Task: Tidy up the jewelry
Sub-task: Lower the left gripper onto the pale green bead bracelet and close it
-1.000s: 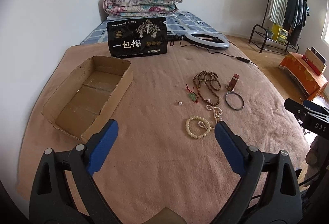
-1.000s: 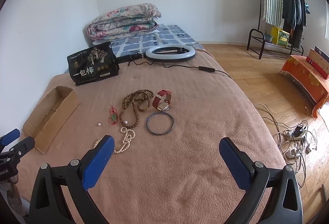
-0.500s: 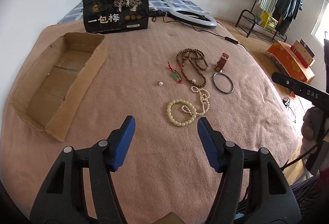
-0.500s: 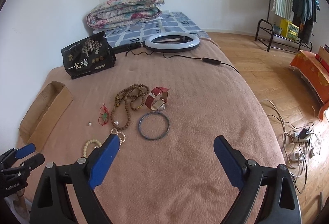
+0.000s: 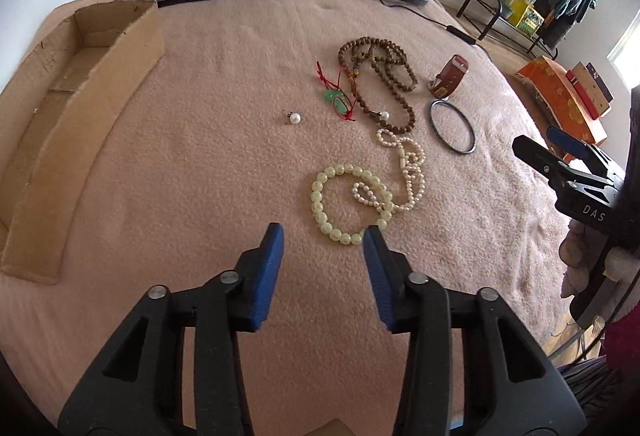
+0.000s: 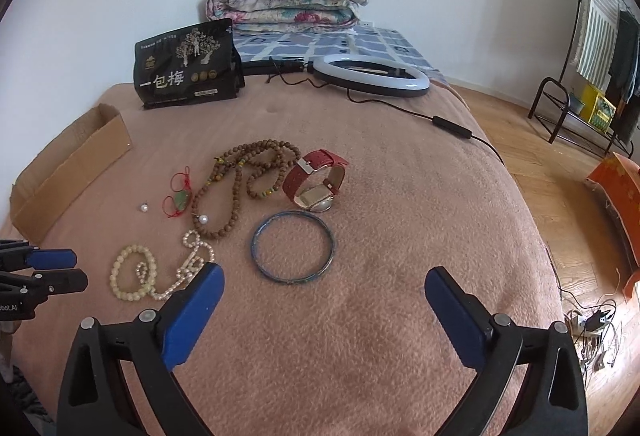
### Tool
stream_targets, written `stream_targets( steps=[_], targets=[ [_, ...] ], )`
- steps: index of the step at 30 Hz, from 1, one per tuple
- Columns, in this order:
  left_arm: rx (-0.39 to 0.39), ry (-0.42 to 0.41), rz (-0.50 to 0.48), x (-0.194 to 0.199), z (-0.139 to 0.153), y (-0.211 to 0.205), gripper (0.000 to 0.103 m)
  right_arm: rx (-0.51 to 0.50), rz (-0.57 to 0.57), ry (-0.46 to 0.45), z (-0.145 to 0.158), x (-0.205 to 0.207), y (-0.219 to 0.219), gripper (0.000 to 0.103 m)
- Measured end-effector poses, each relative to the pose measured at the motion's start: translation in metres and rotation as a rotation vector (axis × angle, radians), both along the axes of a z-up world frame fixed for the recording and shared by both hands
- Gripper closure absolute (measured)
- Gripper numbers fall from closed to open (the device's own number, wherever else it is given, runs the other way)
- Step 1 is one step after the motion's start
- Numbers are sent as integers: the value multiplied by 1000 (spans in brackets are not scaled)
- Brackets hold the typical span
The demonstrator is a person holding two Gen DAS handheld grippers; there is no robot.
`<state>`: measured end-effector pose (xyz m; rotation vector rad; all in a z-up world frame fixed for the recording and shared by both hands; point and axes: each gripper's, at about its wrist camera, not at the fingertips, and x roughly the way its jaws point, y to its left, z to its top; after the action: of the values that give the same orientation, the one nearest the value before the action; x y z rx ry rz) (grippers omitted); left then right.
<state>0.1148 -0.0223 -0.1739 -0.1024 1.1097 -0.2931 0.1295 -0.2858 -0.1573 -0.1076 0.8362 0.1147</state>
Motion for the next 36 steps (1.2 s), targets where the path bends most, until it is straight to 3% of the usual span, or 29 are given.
stream_targets(
  steps=[11,15,26,31,36],
  targets=[
    [-10,37,24,14,-19,0,67,-33,31,-6,-17,20,5,0],
    [6,43,21,17,-22,-6,73,-40,60,13,-25,23,7,0],
    [28,45,18,20,-29,-9,74,-24,98,74,-48,44,11,0],
    [37,45,25,24,-31,-10,84,-24,107,113,-60,54,15,0],
    [26,55,31,28,-34,-8,86,-25,111,125,-65,58,16,0]
  ],
)
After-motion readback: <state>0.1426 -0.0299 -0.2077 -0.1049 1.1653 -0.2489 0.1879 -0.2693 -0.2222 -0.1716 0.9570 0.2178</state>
